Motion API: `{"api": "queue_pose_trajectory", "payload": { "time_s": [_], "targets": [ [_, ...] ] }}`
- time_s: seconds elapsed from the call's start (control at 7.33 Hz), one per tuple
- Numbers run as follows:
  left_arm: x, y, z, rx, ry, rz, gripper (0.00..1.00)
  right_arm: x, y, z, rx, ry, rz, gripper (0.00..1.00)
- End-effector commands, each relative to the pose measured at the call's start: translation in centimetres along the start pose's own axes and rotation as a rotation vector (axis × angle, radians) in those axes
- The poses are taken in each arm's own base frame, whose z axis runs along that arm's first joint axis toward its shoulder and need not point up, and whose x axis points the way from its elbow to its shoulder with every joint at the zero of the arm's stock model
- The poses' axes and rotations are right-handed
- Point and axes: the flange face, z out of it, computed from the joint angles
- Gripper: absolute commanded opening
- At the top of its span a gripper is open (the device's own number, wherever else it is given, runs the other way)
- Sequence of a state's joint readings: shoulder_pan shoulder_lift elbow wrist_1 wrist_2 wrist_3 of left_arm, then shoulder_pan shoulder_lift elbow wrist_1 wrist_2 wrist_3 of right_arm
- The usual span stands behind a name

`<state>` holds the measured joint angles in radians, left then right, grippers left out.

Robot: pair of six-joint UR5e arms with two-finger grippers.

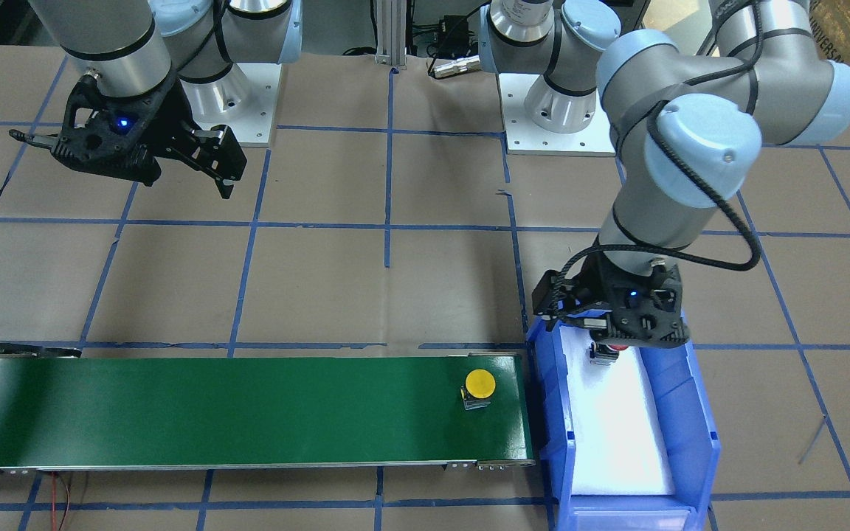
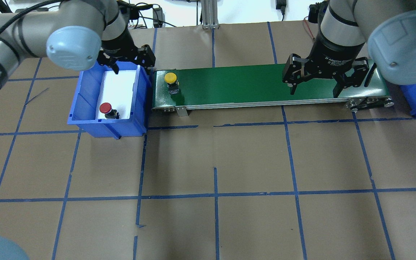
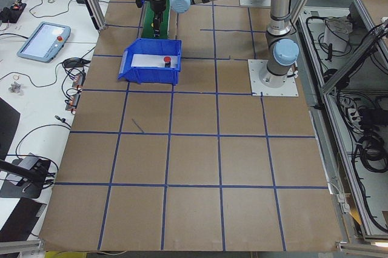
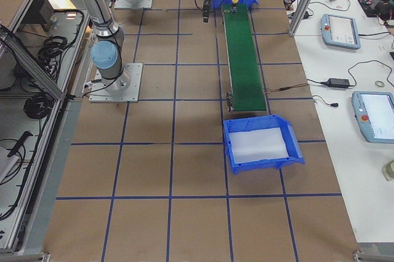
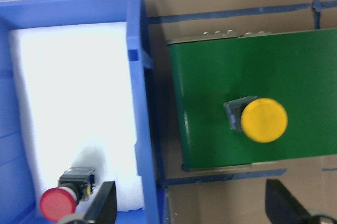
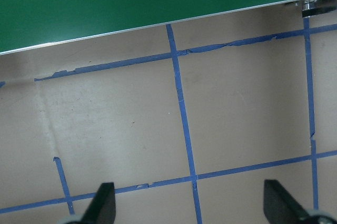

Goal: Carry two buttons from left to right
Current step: 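Move the left gripper back into the bin over the red button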

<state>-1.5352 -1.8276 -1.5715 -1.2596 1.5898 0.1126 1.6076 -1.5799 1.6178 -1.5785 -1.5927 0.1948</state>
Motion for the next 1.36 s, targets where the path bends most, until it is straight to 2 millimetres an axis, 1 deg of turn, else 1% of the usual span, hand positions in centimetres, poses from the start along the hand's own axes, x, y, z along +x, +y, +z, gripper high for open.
{"api": "queue_pose_trajectory", "payload": {
  "time_s": [0.0, 0.14, 0.27, 0.55, 0.95, 1.23],
  "targets": [
    [-3.7, 3.3, 3.4, -0.077, 0.012, 0.015, 1.00, 0.0, 0.0, 0.2, -0.003, 0.002, 0.000, 1.00],
    [-5.1, 3.9, 4.5, -0.099, 0.014, 0.040, 1.00, -0.1, 0.1, 0.2, -0.003, 0.002, -0.002, 1.00],
    [-6.4, 3.8, 5.8, -0.117, 0.025, 0.034, 1.00, 0.0, 0.1, 0.2, -0.005, 0.002, 0.000, 1.00],
    [-6.8, 2.8, 7.7, -0.106, 0.029, 0.030, 1.00, -0.1, 0.1, 0.2, -0.005, 0.001, -0.002, 1.00],
    [-6.6, 2.2, 9.0, -0.105, 0.051, 0.029, 0.99, 0.0, 0.1, 0.1, -0.002, 0.001, -0.002, 1.00],
    [-6.8, 1.5, 11.0, -0.111, 0.052, 0.025, 0.98, 0.0, 0.1, 0.2, -0.003, 0.002, -0.002, 1.00]
  ]
}}
